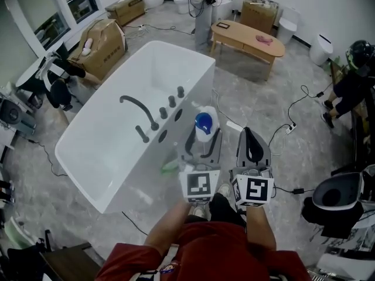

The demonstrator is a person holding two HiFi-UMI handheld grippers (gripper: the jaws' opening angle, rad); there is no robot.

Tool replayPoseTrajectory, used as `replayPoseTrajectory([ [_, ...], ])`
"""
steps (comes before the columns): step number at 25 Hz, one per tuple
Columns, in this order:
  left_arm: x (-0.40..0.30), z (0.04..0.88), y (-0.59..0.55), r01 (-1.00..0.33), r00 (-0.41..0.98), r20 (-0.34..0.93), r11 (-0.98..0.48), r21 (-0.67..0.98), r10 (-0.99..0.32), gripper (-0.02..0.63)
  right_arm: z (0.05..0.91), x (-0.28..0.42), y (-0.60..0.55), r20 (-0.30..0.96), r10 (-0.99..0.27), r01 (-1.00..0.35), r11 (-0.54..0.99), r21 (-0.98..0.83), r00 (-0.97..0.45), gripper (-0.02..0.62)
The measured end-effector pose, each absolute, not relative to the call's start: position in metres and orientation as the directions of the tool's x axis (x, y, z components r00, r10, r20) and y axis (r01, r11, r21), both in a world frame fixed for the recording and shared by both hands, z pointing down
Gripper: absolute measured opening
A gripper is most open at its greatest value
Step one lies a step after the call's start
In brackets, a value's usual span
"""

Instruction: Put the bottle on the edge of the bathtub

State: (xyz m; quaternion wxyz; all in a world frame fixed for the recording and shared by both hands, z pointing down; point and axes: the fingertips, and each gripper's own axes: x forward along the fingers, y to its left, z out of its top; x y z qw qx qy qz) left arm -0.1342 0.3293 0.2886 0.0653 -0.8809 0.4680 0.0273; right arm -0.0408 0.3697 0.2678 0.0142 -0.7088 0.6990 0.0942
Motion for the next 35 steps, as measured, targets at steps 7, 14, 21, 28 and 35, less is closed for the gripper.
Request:
replayPoseTrajectory([
  [7,-0.115,0.294,0.299,-0.829,0.559,-0.104,-0.551,-0.097,-0.822,0.256,0.276,-0.024,0.335,-0.152,-0.988,-0.995,-0.013,0.097,-0.002,0.012],
  [14,-0.071,0.293,0.25,-0.831,0.555,-0.096,-0.545,-0.111,-0.826,0.255,0.275,0.018,0.283,-0.148,-0.989,-0.997,-0.002,0.082,-0.01,0.012],
  [21,-0.034,0.291,0.19,-0.85,0.524,-0.082,-0.513,-0.117,-0.848,0.256,0.269,0.055,0.224,-0.153,-0.987,-0.995,0.036,0.09,-0.049,0.012],
  [28,0.005,0.287,0.134,-0.86,0.507,-0.079,-0.496,-0.124,-0.858,0.256,0.269,0.098,0.17,-0.152,-0.986,-0.995,0.049,0.087,-0.062,0.012],
  [35,0.052,0.283,0.091,-0.861,0.504,-0.081,-0.493,-0.129,-0.86,0.256,0.268,0.151,0.127,-0.156,-0.986,-0.997,0.042,0.069,-0.053,0.012],
])
